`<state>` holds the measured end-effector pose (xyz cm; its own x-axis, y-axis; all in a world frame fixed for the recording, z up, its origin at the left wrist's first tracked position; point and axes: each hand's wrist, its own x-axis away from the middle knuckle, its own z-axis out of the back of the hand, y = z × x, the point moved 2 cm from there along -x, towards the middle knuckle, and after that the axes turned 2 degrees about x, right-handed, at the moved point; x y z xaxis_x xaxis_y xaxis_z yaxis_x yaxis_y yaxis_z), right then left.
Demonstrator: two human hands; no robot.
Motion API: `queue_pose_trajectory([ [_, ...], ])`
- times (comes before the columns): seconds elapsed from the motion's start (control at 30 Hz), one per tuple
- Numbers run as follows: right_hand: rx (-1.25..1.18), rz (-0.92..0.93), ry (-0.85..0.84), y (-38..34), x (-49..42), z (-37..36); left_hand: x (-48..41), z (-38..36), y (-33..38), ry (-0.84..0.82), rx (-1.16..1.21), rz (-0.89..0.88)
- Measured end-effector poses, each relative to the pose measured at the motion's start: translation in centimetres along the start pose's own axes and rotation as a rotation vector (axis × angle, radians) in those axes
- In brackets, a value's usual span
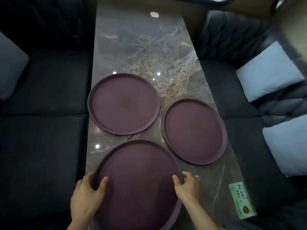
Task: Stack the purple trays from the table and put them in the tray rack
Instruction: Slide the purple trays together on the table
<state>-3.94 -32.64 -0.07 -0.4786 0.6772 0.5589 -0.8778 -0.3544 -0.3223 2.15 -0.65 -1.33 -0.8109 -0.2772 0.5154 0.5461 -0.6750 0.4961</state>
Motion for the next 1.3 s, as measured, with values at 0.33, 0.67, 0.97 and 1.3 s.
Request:
queue_pose_trajectory([
  [0.33, -0.11, 0.213, 0.128, -2.1, -6.1, 8.0, 2.0, -0.3, 9.0, 0.192, 0.158, -0.037],
  [0.67, -0.07, 0.183, 0.163, -1.7, -21.3, 19.2, -0.3, -13.0, 22.9, 0.089, 0.318, -0.113],
  [0.97, -0.008, 0.179, 0.115, -2.5, -29.7, 21.0, -2.2, -18.6, 28.5, 0.023, 0.278, -0.056],
  [1.3, 0.011, 0.22, 0.159, -2.2, -31.3, 20.2, -2.7, -20.0, 28.6, 0.037, 0.214, -0.042],
])
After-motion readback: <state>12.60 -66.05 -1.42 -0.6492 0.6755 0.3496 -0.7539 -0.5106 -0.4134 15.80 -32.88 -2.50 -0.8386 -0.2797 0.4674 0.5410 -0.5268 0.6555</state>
